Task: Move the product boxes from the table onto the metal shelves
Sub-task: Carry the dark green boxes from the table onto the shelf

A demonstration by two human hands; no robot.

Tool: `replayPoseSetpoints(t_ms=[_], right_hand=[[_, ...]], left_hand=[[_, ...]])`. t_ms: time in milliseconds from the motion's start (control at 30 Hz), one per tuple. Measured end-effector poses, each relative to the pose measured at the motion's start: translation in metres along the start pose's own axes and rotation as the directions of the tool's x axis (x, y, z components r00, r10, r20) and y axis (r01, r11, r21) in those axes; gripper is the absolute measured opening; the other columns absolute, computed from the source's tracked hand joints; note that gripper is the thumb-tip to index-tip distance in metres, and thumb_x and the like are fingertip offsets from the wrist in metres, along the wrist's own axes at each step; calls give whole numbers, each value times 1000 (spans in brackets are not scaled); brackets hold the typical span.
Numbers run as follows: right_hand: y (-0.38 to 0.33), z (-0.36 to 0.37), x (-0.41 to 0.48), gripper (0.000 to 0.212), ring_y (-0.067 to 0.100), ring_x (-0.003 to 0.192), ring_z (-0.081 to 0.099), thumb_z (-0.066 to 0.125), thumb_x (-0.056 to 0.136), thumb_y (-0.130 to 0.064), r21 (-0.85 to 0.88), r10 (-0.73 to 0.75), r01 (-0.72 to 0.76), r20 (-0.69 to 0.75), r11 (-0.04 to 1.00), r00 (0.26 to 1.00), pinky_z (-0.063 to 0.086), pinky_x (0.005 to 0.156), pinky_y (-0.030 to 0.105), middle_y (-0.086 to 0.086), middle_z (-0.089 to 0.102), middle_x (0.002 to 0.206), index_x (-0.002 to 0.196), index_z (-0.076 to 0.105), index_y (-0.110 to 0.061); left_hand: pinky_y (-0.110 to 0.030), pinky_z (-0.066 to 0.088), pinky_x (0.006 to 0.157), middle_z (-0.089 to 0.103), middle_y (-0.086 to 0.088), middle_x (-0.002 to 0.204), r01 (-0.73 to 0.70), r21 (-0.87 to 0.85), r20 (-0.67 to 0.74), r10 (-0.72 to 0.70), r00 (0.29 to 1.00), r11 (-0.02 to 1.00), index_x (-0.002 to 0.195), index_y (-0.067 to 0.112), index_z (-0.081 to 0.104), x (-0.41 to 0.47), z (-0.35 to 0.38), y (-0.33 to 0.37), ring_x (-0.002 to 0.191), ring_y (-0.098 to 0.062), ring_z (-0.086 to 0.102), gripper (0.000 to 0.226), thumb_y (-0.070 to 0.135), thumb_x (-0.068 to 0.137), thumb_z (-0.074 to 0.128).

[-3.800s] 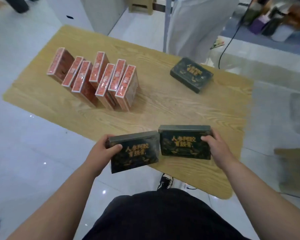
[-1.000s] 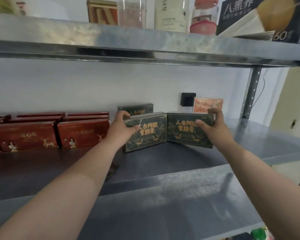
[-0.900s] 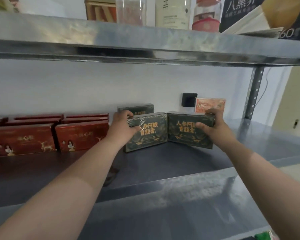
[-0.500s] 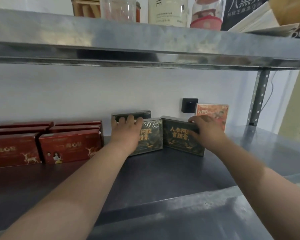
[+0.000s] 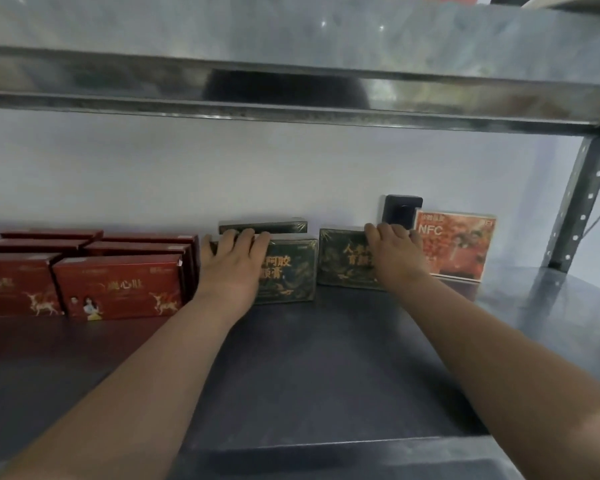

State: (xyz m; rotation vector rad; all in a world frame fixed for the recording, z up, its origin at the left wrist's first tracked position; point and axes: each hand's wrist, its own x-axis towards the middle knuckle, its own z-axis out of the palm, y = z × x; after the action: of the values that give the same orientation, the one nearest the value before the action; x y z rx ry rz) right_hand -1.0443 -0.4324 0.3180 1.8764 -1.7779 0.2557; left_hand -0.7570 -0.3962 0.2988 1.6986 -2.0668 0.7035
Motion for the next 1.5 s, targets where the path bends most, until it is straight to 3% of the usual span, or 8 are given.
replayPoseSetpoints(t_ms=[267, 467, 633, 833, 900, 1000, 1100, 1500], right_hand=[[0, 29, 37, 63, 38, 140, 34, 56, 90, -15, 91, -52, 54, -26, 994, 998, 23, 118, 59, 15, 44, 144, 146, 27, -11], [3, 27, 47, 65, 36, 137, 40, 64, 87, -22, 93, -78, 77, 13, 993, 997, 27, 116, 61, 14, 45, 142, 141, 28, -15], [-2, 2, 60, 78, 37, 131, 44, 66, 82, -57, 160, -57, 45, 70, 986, 996, 36, 108, 59, 15, 42, 140, 140, 35, -16], [-43, -9, 97, 45, 29, 140, 40, 59, 98, -32, 622, -325, 318, -108, 715, 940, 32, 116, 44, 8, 49, 148, 141, 52, -21], [-54, -13, 111, 36, 25, 138, 43, 56, 101, -29, 648, -376, 317, -52, 693, 925, 32, 114, 39, 5, 52, 147, 136, 58, -21], [-63, -13, 125, 19, 22, 122, 52, 59, 99, -38, 675, -393, 234, 90, 699, 915, 41, 95, 35, -1, 60, 132, 116, 63, -31], [-67, -11, 130, 12, 18, 113, 57, 67, 94, -38, 700, -377, 216, 81, 680, 923, 42, 87, 33, -5, 63, 118, 101, 61, -31], [-70, -13, 119, 15, 14, 104, 61, 72, 90, -39, 772, -315, 161, 53, 615, 948, 47, 85, 33, -6, 67, 112, 101, 68, -30]], left_hand=[[-57, 23, 116, 23, -8, 156, 10, -69, -21, -11, 1000, 998, 156, 26, 18, -6, 5, -4, 145, -30, 15, 90, 27, 83, 71], [-61, 31, 112, 35, -11, 147, -15, -32, -70, 13, 997, 999, 154, 24, 25, -10, 8, -9, 139, -34, 29, 95, 28, 75, 77], [-61, 32, 111, 35, -11, 148, -29, -33, -80, 26, 996, 999, 155, 24, 23, -10, 9, -10, 139, -34, 28, 96, 30, 75, 76], [-62, 36, 108, 37, -12, 149, -83, -48, -106, 77, 991, 995, 154, 22, 22, -11, 11, -19, 139, -33, 29, 92, 29, 78, 73], [-62, 36, 108, 37, -11, 149, -86, -56, -104, 79, 991, 995, 154, 23, 21, -10, 12, -21, 139, -34, 31, 91, 30, 79, 72], [-60, 36, 108, 37, -11, 148, -100, -64, -120, 92, 988, 993, 154, 22, 24, -10, 13, -22, 139, -34, 32, 90, 30, 78, 71], [-59, 35, 110, 37, -11, 147, -115, -76, -137, 104, 985, 990, 154, 22, 25, -11, 15, -23, 139, -33, 31, 90, 29, 78, 71], [-58, 37, 106, 42, -10, 143, -100, -85, -146, 87, 986, 991, 151, 24, 34, -10, 11, -23, 135, -32, 36, 87, 31, 74, 74]])
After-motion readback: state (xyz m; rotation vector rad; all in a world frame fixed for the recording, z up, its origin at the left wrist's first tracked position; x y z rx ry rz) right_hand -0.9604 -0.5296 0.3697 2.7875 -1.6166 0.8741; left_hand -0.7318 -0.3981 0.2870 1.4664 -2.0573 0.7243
